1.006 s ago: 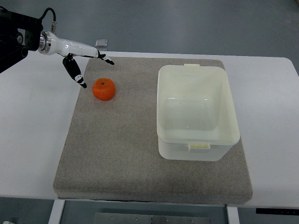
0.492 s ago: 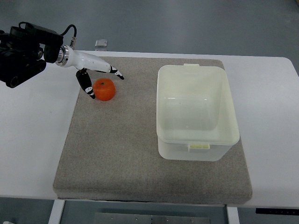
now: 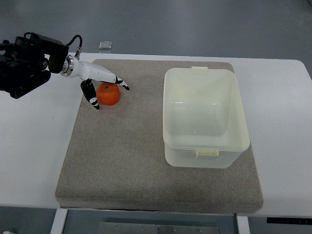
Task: Put orange in box with left hand
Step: 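Lower the left hand around the orange and close the fingers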
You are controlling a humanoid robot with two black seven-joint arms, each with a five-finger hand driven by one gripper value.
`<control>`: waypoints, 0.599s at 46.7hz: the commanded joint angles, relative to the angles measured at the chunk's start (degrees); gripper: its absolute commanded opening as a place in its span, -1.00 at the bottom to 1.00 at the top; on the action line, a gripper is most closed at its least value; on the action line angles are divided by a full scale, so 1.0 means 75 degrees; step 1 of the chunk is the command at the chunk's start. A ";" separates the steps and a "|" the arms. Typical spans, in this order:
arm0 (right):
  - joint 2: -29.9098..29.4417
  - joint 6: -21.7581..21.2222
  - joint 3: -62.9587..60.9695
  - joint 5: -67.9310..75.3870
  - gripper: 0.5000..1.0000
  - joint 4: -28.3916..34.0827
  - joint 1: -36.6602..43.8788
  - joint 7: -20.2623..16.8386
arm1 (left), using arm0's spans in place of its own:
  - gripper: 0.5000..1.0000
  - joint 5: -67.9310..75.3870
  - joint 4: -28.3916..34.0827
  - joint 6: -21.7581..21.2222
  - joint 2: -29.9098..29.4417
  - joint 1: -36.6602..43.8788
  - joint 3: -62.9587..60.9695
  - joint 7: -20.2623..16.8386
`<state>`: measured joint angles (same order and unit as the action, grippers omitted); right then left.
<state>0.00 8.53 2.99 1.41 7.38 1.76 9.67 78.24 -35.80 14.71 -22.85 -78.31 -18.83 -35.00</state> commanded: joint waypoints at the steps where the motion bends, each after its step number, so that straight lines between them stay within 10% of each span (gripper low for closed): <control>1: 0.0000 0.0000 0.0000 0.0000 0.70 0.0000 0.0000 0.0000 | 0.96 0.0010 0.0027 -0.0028 0.0000 0.0000 -0.0009 0.0000; 28: 0.0000 0.0000 0.0000 0.0000 0.70 0.0000 0.0000 0.0000 | 0.89 0.0022 0.0098 -0.0508 0.0012 0.0059 -0.0571 0.0000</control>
<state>0.00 8.52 3.00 1.41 7.38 1.80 9.67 78.41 -35.09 11.11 -22.88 -77.87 -23.07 -35.00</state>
